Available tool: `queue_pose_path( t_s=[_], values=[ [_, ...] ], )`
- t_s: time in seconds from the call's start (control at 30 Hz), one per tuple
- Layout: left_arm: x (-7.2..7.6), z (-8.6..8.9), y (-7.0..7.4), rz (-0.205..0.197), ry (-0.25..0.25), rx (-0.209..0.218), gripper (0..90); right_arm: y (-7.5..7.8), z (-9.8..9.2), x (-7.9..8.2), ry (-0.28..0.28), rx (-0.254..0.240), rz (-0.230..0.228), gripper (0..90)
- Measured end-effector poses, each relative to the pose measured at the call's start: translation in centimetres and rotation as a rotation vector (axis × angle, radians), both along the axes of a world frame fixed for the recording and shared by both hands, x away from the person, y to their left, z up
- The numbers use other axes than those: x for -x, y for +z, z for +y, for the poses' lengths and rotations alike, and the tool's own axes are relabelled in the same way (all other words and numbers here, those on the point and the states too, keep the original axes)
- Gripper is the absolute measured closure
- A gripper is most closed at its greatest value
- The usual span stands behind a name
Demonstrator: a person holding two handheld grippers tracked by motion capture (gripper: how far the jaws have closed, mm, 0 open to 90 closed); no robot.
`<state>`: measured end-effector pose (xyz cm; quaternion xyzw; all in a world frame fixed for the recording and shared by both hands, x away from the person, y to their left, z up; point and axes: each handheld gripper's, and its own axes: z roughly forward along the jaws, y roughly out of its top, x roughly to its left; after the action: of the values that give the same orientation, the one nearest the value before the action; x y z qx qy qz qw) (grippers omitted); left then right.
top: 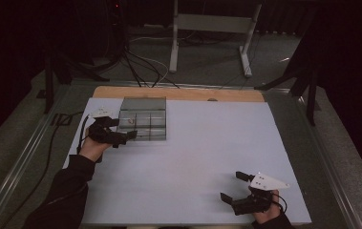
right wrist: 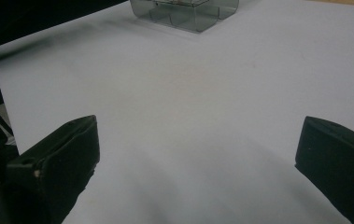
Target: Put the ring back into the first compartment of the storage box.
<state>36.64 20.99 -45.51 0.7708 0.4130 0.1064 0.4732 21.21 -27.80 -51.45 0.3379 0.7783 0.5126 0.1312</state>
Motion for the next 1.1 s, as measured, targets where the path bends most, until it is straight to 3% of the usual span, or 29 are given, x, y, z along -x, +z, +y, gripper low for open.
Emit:
queue_pose_path(
  t_s=[0.4, 0.7, 0.83, 0.93, 1.1],
  values=[
    [4.3, -0.1, -1.9, -0.033, -0.018, -0.017, 0.5, 0.0, 0.1, 0.0, -0.001, 0.0, 0.004, 0.0],
    [7.1, 0.1, -3.8, -0.006, -0.059, -0.025, 0.5, -0.1, 0.1, 0.0, 0.001, -0.001, 0.004, 0.0],
    [8.2, 0.3, -4.6, -0.016, -0.064, -0.048, 0.5, -0.1, 0.1, -0.1, 0.0, -0.005, 0.005, 0.0],
    [9.1, 0.5, -5.0, -0.019, -0.068, -0.027, 0.5, -0.1, 0.1, -0.1, 0.003, 0.0, 0.004, 0.0],
    [10.4, 0.6, -5.6, -0.015, -0.091, -0.052, 0.5, -0.1, 0.2, 0.0, 0.004, 0.003, 0.005, 0.0]
  ],
)
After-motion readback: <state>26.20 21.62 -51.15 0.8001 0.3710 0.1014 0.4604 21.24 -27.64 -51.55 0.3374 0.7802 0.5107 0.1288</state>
